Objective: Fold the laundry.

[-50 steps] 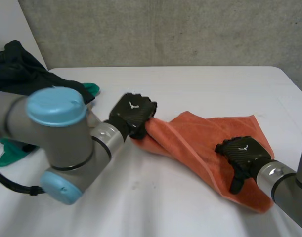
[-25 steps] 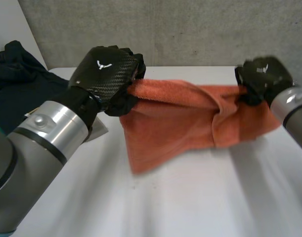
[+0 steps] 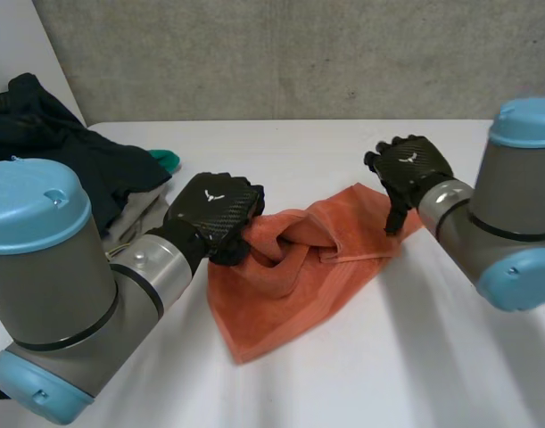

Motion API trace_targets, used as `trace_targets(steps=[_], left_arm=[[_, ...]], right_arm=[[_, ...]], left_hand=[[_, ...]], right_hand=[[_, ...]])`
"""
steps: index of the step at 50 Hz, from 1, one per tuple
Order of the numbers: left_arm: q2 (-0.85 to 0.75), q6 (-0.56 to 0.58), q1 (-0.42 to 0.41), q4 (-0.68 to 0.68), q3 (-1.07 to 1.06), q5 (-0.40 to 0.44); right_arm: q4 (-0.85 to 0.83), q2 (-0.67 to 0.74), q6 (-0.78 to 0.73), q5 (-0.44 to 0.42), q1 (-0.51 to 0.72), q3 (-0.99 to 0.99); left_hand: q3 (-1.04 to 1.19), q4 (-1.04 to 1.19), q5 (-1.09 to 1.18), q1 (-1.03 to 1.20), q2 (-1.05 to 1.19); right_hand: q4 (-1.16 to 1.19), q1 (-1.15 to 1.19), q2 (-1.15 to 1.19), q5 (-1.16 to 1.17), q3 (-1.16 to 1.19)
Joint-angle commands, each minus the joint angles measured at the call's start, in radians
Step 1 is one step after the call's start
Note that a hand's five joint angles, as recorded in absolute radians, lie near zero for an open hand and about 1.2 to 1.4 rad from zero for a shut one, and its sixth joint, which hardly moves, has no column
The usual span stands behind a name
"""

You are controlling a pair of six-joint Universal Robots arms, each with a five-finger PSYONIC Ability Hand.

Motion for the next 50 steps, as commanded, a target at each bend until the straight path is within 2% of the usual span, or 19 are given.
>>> trace_targets(steps=[1, 6, 7, 11, 18, 21, 25, 26, 29, 30, 33, 34, 37, 38, 45, 50], left_arm=[[0.02, -0.002, 0.004, 0.0, -0.004, 0.0], [0.052, -0.002, 0.002, 0.0, -0.005, 0.0], [0.058, -0.003, 0.002, 0.0, -0.005, 0.0], [0.073, -0.003, 0.002, 0.0, -0.004, 0.0], [0.086, -0.003, 0.001, 0.0, -0.005, 0.0], [0.09, -0.003, 0.001, 0.0, -0.005, 0.0], [0.09, 0.0, 0.001, 0.0, -0.005, 0.0], [0.09, 0.0, 0.002, 0.0, -0.007, -0.003], [0.09, 0.001, 0.004, 0.0, -0.008, -0.018], [0.09, 0.001, 0.005, 0.0, -0.008, -0.029], [0.089, 0.003, 0.009, 0.0, -0.01, -0.04], [0.089, 0.004, 0.015, 0.0, -0.011, -0.04], [0.087, 0.004, 0.018, 0.0, -0.013, -0.038], [0.086, 0.004, 0.018, 0.0, -0.014, -0.037], [0.02, 0.007, 0.01, 0.011, -0.013, -0.034], [-0.093, 0.007, 0.013, 0.011, 0.044, -0.034]], right_arm=[[0.134, -0.134, 0.168, -0.097, -0.019, 0.143], [0.127, -0.076, 0.353, -0.237, -0.036, 0.147], [0.118, -0.04, 0.428, -0.284, -0.033, 0.137], [0.064, 0.041, 0.603, -0.355, -0.025, 0.104], [-0.056, 0.184, 0.787, -0.355, -0.021, 0.011], [-0.08, 0.227, 0.809, -0.338, -0.021, -0.034], [-0.091, 0.271, 0.803, -0.249, -0.022, -0.101], [-0.09, 0.261, 0.783, -0.194, -0.022, -0.109], [-0.096, 0.212, 0.716, -0.134, -0.033, -0.107], [-0.094, 0.148, 0.647, -0.111, -0.034, -0.094], [-0.08, 0.022, 0.518, -0.131, -0.036, -0.071], [-0.068, -0.055, 0.422, -0.152, -0.037, -0.054], [-0.025, -0.147, 0.282, -0.194, -0.039, -0.026], [0.025, -0.191, 0.195, -0.206, -0.039, -0.022], [0.344, -0.253, -0.065, -0.194, -0.036, -0.012], [0.467, -0.215, -0.142, -0.172, -0.03, 0.003]], left_hand=[[0.204, 0.197, 0.226, 0.275, 0.201], [0.204, 0.197, 0.226, 0.275, 0.201], [0.204, 0.197, 0.226, 0.275, 0.201], [0.204, 0.197, 0.226, 0.275, 0.201], [0.204, 0.197, 0.226, 0.275, 0.201], [0.204, 0.197, 0.226, 0.275, 0.201], [0.204, 0.197, 0.226, 0.275, 0.201], [0.204, 0.197, 0.226, 0.275, 0.201], [0.204, 0.197, 0.226, 0.275, 0.201], [0.204, 0.197, 0.226, 0.275, 0.201], [0.204, 0.197, 0.226, 0.275, 0.201], [0.204, 0.197, 0.226, 0.275, 0.201], [0.204, 0.197, 0.226, 0.275, 0.201], [0.204, 0.197, 0.226, 0.275, 0.201], [0.204, 0.197, 0.226, 0.275, 0.201], [0.204, 0.197, 0.226, 0.275, 0.201]], right_hand=[[0.102, 0.13, 0.113, 0.091, 0.121], [0.082, 0.11, 0.092, 0.071, 0.1], [0.076, 0.104, 0.086, 0.065, 0.094], [0.073, 0.101, 0.083, 0.062, 0.091], [0.149, 0.177, 0.159, 0.138, 0.167], [0.404, 0.431, 0.414, 0.393, 0.422], [1.166, 1.194, 1.176, 1.155, 1.184], [1.17, 1.198, 1.18, 1.159, 1.188], [1.17, 1.198, 1.18, 1.159, 1.188], [1.17, 1.198, 1.18, 1.159, 1.188], [1.17, 1.198, 1.18, 1.159, 1.188], [1.17, 1.198, 1.18, 1.159, 1.188], [1.17, 1.198, 1.18, 1.159, 1.188], [1.17, 1.198, 1.18, 1.159, 1.188], [1.17, 1.198, 1.18, 1.159, 1.188], [1.17, 1.198, 1.18, 1.159, 1.188]])
